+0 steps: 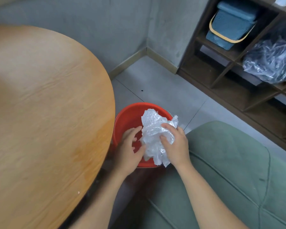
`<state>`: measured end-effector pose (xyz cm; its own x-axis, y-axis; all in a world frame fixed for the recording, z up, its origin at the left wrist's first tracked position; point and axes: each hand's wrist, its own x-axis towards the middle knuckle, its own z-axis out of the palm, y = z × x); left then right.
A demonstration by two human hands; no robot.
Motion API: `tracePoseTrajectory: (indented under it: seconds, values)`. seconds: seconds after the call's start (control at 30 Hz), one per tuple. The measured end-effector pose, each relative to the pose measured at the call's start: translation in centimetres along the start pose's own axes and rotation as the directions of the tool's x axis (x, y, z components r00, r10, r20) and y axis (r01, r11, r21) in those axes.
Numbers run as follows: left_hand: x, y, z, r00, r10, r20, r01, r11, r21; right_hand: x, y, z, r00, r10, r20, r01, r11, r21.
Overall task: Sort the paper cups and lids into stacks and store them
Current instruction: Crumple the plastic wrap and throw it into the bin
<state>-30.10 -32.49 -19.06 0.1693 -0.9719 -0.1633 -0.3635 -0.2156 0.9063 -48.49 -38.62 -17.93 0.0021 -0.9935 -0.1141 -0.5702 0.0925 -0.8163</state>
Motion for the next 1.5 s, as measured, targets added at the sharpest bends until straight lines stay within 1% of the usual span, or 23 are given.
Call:
tracePoseTrajectory:
  seconds: [0.1,0.2,0.37,0.43,0.5,0.57,0.63,0.7,0.8,0.9,1.0,1.1,1.2,1.27,1.37,1.5]
  values:
    - [0.6,-1.2,0.1,0.999,-0.017,-0.042,0.021,0.996,0.092,1.3,1.3,1.5,0.998,-0.024,-0.063,0.017,0.993,-0.119]
    - [0.6,-2.0,0.0,0.999,-0.033,-0.042,0.042,0.973,0.229,2.7,2.3,3.2,0.996,-0.071,-0.057,0.059,0.978,-0.201]
    - [0.5,-3.0,0.3,0.999,-0.048,-0.013,0.05,0.937,0.346,4.0,3.6,5.3,0.996,0.005,0.088,0.028,0.927,-0.375]
    - [0.4,-3.4,0.5,0.999,-0.052,0.006,0.046,0.923,0.381,4.3,4.1,5.7,0.985,0.066,0.162,0.012,0.899,-0.438]
    - [0.3,-3.6,0.7,0.999,-0.045,0.02,0.032,0.908,0.418,4.7,5.0,6.1,0.947,0.179,0.267,-0.022,0.865,-0.502]
    - [0.1,-3.6,0.7,0.999,-0.043,0.031,0.025,0.895,0.446,5.0,5.8,6.5,0.889,0.286,0.357,-0.037,0.823,-0.566]
    - [0.0,-3.3,0.7,0.999,-0.028,0.04,0.006,0.884,0.468,5.1,6.4,6.8,0.851,0.336,0.403,-0.034,0.801,-0.597]
    - [-0.2,-2.8,0.7,0.999,0.008,0.047,-0.03,0.875,0.484,4.9,6.4,6.5,0.841,0.34,0.421,-0.035,0.81,-0.585]
    - [-0.4,-2.0,0.7,0.998,0.045,0.048,-0.064,0.857,0.512,4.3,5.7,5.5,0.863,0.277,0.424,0.006,0.832,-0.555]
    - [-1.0,-0.7,0.5,0.995,0.088,0.054,-0.103,0.871,0.481,3.5,4.1,4.1,0.881,0.214,0.422,0.05,0.844,-0.534]
    - [-2.1,1.6,0.2,0.983,0.174,0.062,-0.183,0.869,0.459,2.4,1.7,2.2,0.912,0.118,0.393,0.119,0.84,-0.529]
    - [-3.4,4.4,-0.5,0.959,0.275,0.069,-0.275,0.842,0.464,1.3,-1.1,0.2,0.93,0.009,0.368,0.197,0.832,-0.519]
    - [-4.8,7.2,-1.9,0.942,0.328,0.068,-0.319,0.815,0.484,-0.1,-4.7,-1.8,0.938,-0.064,0.342,0.241,0.827,-0.508]
    - [-5.6,9.1,-3.6,0.921,0.387,0.04,-0.352,0.787,0.507,-1.1,-7.3,-3.0,0.938,-0.115,0.326,0.276,0.817,-0.507]
    - [-7.2,11.7,-6.7,0.867,0.498,-0.018,-0.408,0.73,0.548,-2.8,-11.3,-4.2,0.926,-0.217,0.308,0.348,0.807,-0.477]
    - [-10.4,13.6,-11.9,0.818,0.569,-0.086,-0.398,0.667,0.63,-5.7,-16.4,-4.7,0.875,-0.378,0.301,0.477,0.777,-0.412]
